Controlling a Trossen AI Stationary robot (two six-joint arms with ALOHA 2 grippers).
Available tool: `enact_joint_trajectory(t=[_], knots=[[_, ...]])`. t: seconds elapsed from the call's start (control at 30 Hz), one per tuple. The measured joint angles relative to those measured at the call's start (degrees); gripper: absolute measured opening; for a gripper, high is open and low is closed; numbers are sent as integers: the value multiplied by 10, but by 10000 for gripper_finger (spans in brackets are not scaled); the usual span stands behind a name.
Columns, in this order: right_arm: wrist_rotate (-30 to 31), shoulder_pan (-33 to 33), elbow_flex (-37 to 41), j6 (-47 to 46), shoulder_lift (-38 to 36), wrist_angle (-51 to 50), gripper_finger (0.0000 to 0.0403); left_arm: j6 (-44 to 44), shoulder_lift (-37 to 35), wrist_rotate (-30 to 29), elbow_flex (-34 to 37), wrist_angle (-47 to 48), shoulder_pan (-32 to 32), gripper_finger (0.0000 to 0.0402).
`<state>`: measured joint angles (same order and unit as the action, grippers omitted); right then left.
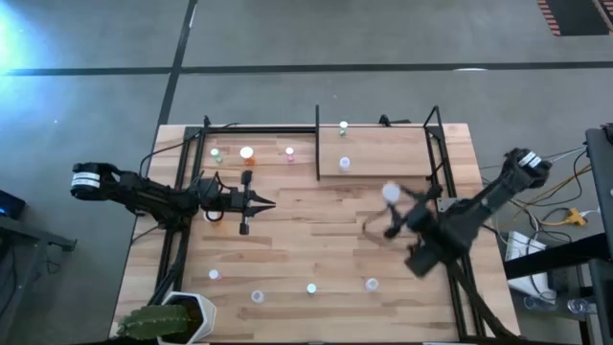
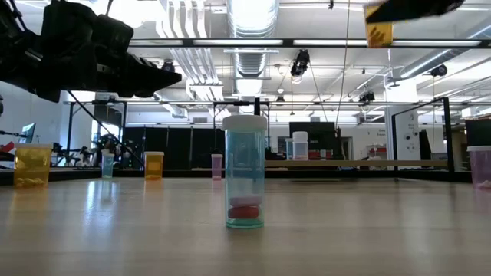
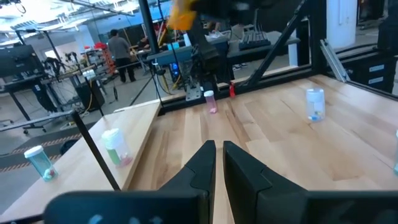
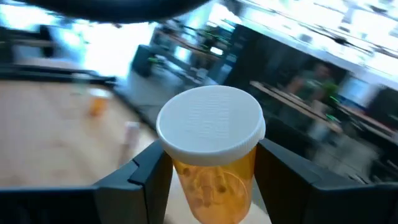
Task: Pick and place medicine bottles onto shelf by color
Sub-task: Put the bottom orange pill bottle on the shelf
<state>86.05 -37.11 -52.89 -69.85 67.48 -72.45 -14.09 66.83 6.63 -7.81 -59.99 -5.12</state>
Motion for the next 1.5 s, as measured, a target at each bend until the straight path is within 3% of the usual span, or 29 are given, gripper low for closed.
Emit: enact_joint_trajectory(t=[0.13,0.27,0.43,0.57,0.67,0.8,0.9,1.07,1.27,1.37,1.5], knots=[[5,69,52,12,-59,14,183,0,0,0,-4,-1,0,13],[5,90,81,65,-98,49,173,-1,0,0,-5,-1,0,13],[-34,90,81,226,-118,95,169,-1,0,0,-6,0,0,13],[-133,99,75,423,-138,160,168,-3,0,0,-6,-1,0,13],[-267,129,75,590,-159,280,168,-3,0,0,-6,-1,0,13],[-452,217,80,754,-178,449,170,-3,0,0,-6,-1,0,13],[-522,301,98,818,-176,553,170,-2,0,0,-5,0,0,13],[-607,450,177,832,-161,742,171,-2,0,0,-3,0,0,13],[-622,590,297,761,-119,1046,171,-1,0,0,-3,0,0,13],[-663,641,331,714,-76,1129,171,-1,0,0,-3,0,0,13],[-768,696,341,683,4,1184,171,-1,0,0,-4,0,0,13]])
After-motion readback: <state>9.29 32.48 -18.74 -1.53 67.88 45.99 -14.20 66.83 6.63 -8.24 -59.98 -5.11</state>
